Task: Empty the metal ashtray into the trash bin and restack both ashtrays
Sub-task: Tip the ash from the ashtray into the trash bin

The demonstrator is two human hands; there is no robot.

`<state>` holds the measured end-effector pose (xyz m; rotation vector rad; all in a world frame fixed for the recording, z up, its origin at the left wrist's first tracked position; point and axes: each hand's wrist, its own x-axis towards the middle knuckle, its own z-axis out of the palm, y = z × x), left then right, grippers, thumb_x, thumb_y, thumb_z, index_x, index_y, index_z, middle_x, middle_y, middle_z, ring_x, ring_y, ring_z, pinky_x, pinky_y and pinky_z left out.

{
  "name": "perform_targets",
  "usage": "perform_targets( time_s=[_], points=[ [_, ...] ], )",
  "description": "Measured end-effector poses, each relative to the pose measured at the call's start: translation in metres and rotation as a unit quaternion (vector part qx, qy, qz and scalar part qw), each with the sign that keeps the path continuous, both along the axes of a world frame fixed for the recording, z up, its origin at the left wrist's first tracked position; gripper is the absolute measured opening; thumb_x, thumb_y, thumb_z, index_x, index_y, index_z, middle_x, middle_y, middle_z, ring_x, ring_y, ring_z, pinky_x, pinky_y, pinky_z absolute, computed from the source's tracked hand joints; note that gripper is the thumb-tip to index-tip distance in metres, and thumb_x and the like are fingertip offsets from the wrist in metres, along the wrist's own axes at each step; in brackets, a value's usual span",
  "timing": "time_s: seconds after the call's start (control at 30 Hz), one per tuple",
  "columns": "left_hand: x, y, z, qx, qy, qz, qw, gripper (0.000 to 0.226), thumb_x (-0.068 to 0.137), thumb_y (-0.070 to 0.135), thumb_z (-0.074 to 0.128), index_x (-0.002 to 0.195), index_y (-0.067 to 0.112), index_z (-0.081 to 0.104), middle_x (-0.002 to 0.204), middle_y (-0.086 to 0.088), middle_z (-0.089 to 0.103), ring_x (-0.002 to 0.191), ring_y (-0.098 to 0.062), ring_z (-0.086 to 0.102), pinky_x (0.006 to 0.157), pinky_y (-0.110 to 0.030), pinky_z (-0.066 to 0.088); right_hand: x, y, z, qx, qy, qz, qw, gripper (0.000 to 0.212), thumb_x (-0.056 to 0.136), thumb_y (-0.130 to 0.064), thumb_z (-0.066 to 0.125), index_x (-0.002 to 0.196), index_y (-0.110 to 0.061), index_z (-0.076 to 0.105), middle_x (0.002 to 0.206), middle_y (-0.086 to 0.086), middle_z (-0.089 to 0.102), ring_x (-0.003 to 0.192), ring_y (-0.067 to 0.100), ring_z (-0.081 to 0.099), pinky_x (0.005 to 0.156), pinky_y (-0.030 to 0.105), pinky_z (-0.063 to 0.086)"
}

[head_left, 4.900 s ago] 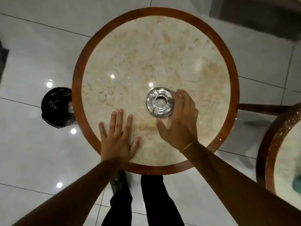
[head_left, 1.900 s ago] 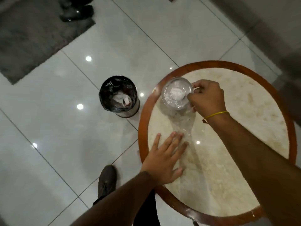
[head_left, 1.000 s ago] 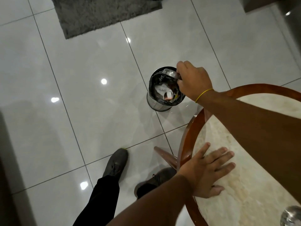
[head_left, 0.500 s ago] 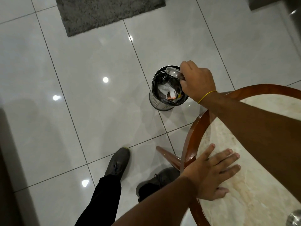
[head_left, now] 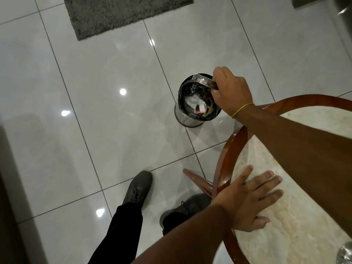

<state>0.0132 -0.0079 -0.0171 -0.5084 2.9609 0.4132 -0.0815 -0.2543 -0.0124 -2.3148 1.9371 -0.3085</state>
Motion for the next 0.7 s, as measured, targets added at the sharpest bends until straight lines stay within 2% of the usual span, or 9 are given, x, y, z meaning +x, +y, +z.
perform_targets(
  time_s=[0.13,0.4,0.5,0.7],
  points=[
    [0.000,0.000,0.001,-0.002,-0.004,0.005,1.000,0.085,0.104,0.071,0.036,0.174,0.023,0.025,0.184,-0.010,0.013,0.169,-0.032,0.009,0.133,-0.062,-0.006,0.000,0.002,0.000,-0.007,-0.008,0.002,1.000,0.014,0.085,-0.007,0.059,0.098,-0.003,0.054,0.090,0.019,0.058,0.055,0.039,0.050,0.051,0.034,0.036],
    [-0.001,0.003,-0.002,-0.011,0.001,0.010,1.000,0.085,0.105,0.071,0.038,0.173,0.022,0.025,0.184,-0.010,0.013,0.169,-0.033,0.009,0.130,-0.062,-0.016,-0.002,0.008,0.000,0.028,-0.017,-0.016,0.999,0.015,0.087,-0.006,0.057,0.101,-0.002,0.054,0.093,0.020,0.058,0.055,0.038,0.046,0.053,0.037,0.036],
    [-0.002,0.005,-0.004,-0.002,0.004,0.008,1.000,0.085,0.104,0.071,0.039,0.173,0.022,0.027,0.183,-0.010,0.015,0.169,-0.034,0.010,0.130,-0.063,-0.018,-0.006,0.009,-0.001,0.021,-0.028,-0.031,0.999,0.015,0.087,-0.006,0.058,0.101,-0.002,0.054,0.093,0.020,0.057,0.055,0.032,0.039,0.055,0.035,0.032],
    [-0.002,0.006,-0.004,0.001,0.005,0.011,1.000,0.085,0.105,0.071,0.040,0.173,0.022,0.027,0.183,-0.010,0.017,0.169,-0.033,0.011,0.129,-0.062,-0.021,-0.008,0.012,0.000,0.019,-0.034,-0.036,0.999,0.017,0.088,-0.006,0.059,0.103,-0.003,0.053,0.096,0.021,0.057,0.056,0.038,0.046,0.054,0.036,0.033]
  ],
)
